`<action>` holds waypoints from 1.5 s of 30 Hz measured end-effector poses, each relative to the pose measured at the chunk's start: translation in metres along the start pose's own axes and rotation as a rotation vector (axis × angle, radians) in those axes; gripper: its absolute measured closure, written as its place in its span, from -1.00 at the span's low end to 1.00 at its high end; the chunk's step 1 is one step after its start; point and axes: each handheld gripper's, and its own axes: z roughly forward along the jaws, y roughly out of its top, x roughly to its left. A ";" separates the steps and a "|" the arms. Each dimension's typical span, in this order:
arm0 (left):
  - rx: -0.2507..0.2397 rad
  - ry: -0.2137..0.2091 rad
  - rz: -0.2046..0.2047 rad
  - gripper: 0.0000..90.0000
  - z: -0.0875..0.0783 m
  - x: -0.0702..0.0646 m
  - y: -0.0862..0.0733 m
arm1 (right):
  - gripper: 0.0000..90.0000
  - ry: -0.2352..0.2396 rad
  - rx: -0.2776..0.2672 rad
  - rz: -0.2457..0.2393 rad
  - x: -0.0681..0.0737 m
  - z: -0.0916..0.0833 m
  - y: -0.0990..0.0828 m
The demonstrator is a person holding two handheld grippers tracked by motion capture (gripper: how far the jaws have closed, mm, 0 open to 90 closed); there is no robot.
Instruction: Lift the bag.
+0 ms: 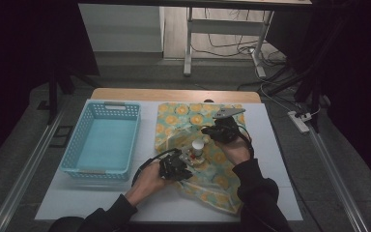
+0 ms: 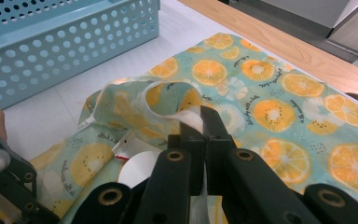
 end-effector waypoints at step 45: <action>-0.163 -0.011 -0.194 0.98 -0.087 0.024 0.018 | 1.00 0.033 0.005 -0.047 0.014 -0.020 0.038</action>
